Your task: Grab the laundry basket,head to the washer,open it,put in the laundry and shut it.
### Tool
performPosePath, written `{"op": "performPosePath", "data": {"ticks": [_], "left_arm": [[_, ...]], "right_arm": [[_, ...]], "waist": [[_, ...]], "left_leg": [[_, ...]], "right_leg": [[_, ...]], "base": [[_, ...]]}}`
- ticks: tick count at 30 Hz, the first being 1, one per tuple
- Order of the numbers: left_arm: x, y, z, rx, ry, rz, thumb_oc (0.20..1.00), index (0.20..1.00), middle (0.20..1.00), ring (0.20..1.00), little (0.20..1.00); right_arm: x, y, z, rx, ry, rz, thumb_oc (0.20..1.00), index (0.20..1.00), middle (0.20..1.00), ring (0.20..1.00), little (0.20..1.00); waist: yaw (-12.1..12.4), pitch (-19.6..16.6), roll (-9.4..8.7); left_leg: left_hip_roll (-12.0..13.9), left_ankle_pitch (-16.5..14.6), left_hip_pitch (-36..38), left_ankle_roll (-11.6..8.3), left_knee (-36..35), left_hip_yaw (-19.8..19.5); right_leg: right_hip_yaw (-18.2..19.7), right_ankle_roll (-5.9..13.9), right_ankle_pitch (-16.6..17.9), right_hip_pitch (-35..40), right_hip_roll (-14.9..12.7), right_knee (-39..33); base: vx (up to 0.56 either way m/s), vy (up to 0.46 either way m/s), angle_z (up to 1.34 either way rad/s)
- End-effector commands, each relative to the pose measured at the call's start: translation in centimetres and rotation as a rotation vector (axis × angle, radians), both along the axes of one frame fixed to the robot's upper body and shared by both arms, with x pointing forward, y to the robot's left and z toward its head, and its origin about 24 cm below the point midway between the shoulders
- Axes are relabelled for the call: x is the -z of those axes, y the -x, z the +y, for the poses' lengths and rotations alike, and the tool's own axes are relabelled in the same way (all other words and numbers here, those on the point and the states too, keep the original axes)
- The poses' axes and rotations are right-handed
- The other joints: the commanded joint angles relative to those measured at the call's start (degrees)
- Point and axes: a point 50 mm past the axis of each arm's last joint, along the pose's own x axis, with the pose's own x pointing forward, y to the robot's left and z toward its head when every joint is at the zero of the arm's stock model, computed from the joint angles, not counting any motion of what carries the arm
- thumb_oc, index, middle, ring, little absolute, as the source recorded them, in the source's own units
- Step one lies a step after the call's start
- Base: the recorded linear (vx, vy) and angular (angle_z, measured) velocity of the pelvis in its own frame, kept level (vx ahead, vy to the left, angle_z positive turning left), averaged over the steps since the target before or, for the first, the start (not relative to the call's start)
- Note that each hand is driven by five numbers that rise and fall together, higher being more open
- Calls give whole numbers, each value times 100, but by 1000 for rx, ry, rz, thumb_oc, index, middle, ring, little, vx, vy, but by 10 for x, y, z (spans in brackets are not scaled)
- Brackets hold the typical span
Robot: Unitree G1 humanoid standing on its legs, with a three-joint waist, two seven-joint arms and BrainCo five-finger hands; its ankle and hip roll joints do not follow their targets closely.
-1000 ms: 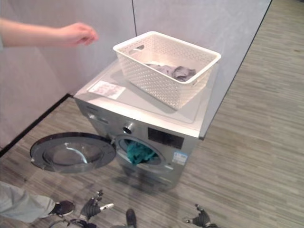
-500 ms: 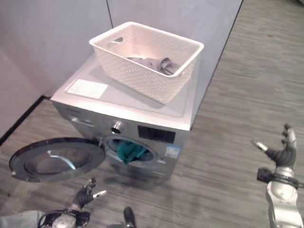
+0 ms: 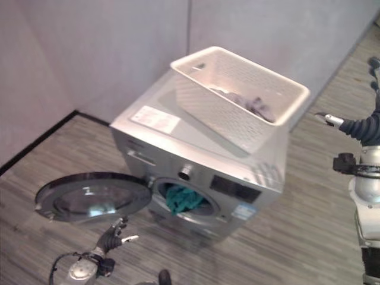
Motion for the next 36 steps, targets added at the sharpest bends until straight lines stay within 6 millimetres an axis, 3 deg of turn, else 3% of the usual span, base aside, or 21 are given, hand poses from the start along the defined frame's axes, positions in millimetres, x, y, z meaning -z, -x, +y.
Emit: {"op": "performPosePath", "data": {"ticks": [1,3,4,5,7,8,14,19,22,26,36], "left_arm": [[-16,-11,2,40,-6,-84,1000,1000,1000,1000,1000],[-16,-13,0,46,-3,-88,1000,1000,1000,1000,1000],[-18,-17,-1,47,2,-105,1000,1000,1000,1000,1000],[-18,-17,-1,46,3,-105,1000,1000,1000,1000,1000],[-21,-22,-2,45,2,-121,1000,1000,1000,1000,1000],[-22,-25,-3,50,2,-129,1000,1000,1000,1000,1000],[-20,-21,-4,60,10,-108,1000,1000,1000,1000,1000],[-14,-12,-2,54,21,-73,1000,1000,1000,1000,1000],[-12,-11,-1,55,25,-59,1000,1000,1000,1000,1000],[-10,-9,0,44,40,-47,1000,1000,1000,1000,1000],[0,3,-1,5,62,-5,1000,1000,1000,1000,1000]], "right_arm": [[-39,-3,-10,3,35,-78,1000,1000,1000,1000,1000],[-48,-5,-14,9,38,-68,1000,1000,1000,1000,1000],[-52,-7,-18,8,36,-42,1000,1000,1000,1000,1000],[-53,-7,-18,7,36,-42,1000,1000,1000,1000,1000],[-55,-11,-23,17,29,-8,1000,1000,1000,1000,1000],[-56,-14,-28,36,41,48,1000,1000,1000,1000,1000],[-59,-10,-47,99,128,273,1000,1000,1000,1000,1000],[-67,-13,-53,99,186,404,1000,1000,1000,1000,1000],[-85,-26,-50,127,260,460,1000,1000,1000,1000,1000],[-103,-52,-34,129,333,496,1000,1000,1000,1000,1000],[-115,-82,-13,106,347,496,1000,1000,1000,1000,1000]], "waist": [[74,-28,-47],[46,63,-36],[-9,177,-64],[-15,182,-50],[-89,279,-128],[-187,344,-234],[-408,233,-500],[-315,107,-603],[-230,58,-669],[-227,-10,-734],[-171,-68,-727]], "left_leg": [[352,-348,47,-313,78,-167],[394,-350,60,-375,64,-357],[417,-399,63,-426,135,-477],[429,-405,65,-428,143,-479],[419,-475,69,-459,234,-586],[368,-504,65,-470,303,-676],[289,-627,83,-515,406,-805],[358,-600,195,-588,289,-765],[424,-559,296,-647,163,-714],[572,-507,396,-753,34,-733],[834,-439,501,-921,-92,-744]], "right_leg": [[-206,-248,605,49,193,-1028],[-62,-286,479,-170,276,-1542],[127,-243,566,-325,391,-2214],[119,-245,585,-303,406,-2247],[383,-120,835,-476,485,-2786],[611,-40,1125,-570,517,-3096],[898,56,1587,-316,518,-3553],[888,75,1645,-169,609,-3736],[883,50,1570,-100,693,-3852],[798,-30,1377,-39,819,-3874],[716,-192,1095,89,1052,-3977]], "base": [[-24,-31,19],[20,-87,28],[32,-100,34],[27,-112,27],[46,-90,37],[52,-94,51],[50,-79,38],[78,-83,0],[70,-68,-20],[89,-75,-10],[75,-82,8]]}}
